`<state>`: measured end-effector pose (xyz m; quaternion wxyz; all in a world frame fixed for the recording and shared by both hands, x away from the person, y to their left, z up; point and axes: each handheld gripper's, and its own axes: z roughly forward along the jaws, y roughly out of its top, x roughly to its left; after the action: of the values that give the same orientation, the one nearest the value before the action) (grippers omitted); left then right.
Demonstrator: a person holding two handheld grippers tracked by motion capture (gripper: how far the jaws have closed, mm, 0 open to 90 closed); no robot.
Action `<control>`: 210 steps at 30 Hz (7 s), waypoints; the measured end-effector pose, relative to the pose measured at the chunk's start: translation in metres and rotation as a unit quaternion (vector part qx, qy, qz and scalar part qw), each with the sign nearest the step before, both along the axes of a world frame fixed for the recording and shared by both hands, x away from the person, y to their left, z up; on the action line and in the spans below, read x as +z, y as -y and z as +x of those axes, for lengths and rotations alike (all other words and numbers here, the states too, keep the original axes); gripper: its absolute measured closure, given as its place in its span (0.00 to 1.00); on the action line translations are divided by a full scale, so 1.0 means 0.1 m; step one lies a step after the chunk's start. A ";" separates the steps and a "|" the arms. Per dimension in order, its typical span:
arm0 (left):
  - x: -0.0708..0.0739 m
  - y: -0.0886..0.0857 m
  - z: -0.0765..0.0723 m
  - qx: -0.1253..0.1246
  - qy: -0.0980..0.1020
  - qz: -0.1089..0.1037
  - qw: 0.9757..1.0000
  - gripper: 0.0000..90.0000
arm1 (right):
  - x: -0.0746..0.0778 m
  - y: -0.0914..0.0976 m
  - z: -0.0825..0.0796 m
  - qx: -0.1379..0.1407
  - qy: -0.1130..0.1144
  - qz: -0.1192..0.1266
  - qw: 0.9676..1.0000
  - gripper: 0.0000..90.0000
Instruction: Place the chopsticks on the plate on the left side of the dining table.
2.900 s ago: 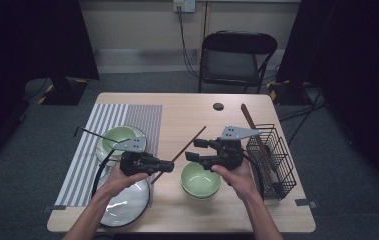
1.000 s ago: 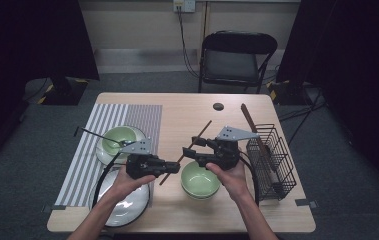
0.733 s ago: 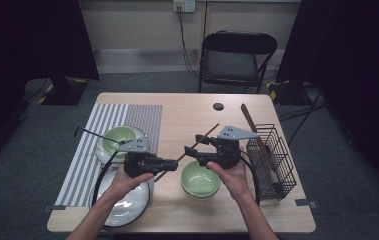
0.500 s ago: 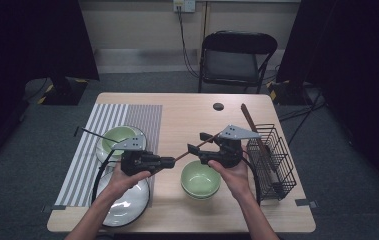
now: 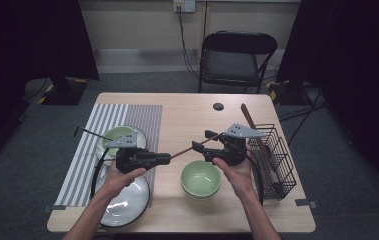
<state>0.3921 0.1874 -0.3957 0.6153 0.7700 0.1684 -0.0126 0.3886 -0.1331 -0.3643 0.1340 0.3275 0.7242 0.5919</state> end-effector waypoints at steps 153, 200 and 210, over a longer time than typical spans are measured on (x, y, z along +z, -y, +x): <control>-0.84 -1.54 0.21 0.214 -0.081 0.169 0.959 0.91 | -1.37 0.14 0.70 -0.125 -0.110 -0.227 0.959 0.19; -0.37 -1.15 -0.01 0.213 -0.039 0.150 0.965 0.46 | -1.19 0.13 0.73 -0.122 -0.130 -0.243 0.953 0.33; -0.28 -0.75 0.13 0.181 -0.040 0.127 0.974 0.35 | -0.93 0.10 0.70 -0.120 -0.106 -0.225 0.961 0.35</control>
<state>0.4055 0.2623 -0.4237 0.4970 0.7976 0.3297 0.0903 0.4587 -0.1430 -0.4577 0.1963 0.4343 0.8040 0.3555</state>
